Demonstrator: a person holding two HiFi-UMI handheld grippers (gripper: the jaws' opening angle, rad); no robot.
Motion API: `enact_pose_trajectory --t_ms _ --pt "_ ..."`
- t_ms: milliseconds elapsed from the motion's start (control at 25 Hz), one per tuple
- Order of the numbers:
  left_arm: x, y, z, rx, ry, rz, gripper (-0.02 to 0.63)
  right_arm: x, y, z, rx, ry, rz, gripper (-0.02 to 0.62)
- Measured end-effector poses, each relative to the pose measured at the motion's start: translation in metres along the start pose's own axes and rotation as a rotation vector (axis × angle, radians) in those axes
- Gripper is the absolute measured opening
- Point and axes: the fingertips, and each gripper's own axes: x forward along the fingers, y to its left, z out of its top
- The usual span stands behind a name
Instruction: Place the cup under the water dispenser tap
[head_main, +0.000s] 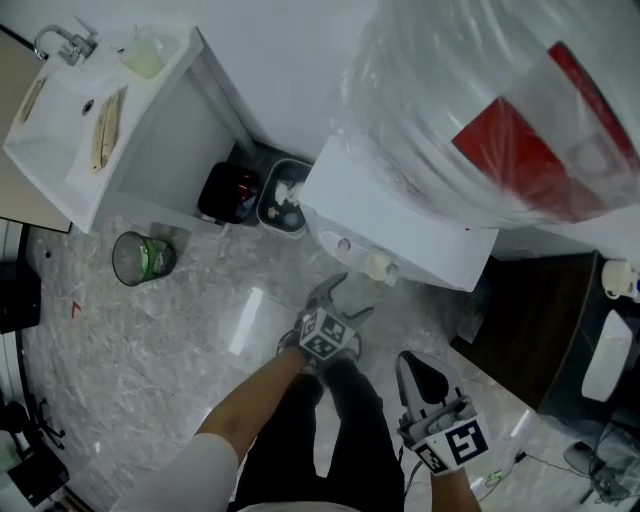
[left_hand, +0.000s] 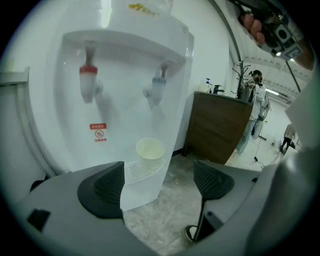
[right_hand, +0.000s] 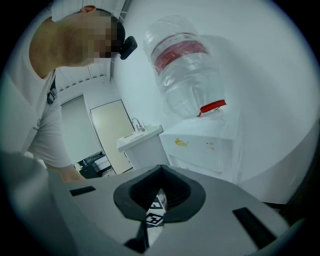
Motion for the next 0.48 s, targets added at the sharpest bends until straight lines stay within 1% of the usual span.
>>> enact_pose_trajectory --t_ms 120,240,360,480 --pt "-0.053 -0.020 0.030 -0.027 -0.017 -0.011 0.414 -0.009 0.011 0.015 -0.001 0.000 -0.031 0.014" --pt "-0.105 -0.042 0.075 -0.041 -0.069 -0.028 0.413 -0.021 0.022 0.035 -0.011 -0.001 -0.056 0.014" --pt "-0.156 -0.071 0.129 -0.024 -0.129 -0.074 0.411 -0.035 0.036 0.055 -0.021 -0.014 -0.075 0.014" --pt "-0.202 -0.095 0.172 -0.015 -0.163 -0.116 0.408 -0.053 0.051 0.071 -0.020 -0.033 -0.104 0.014"
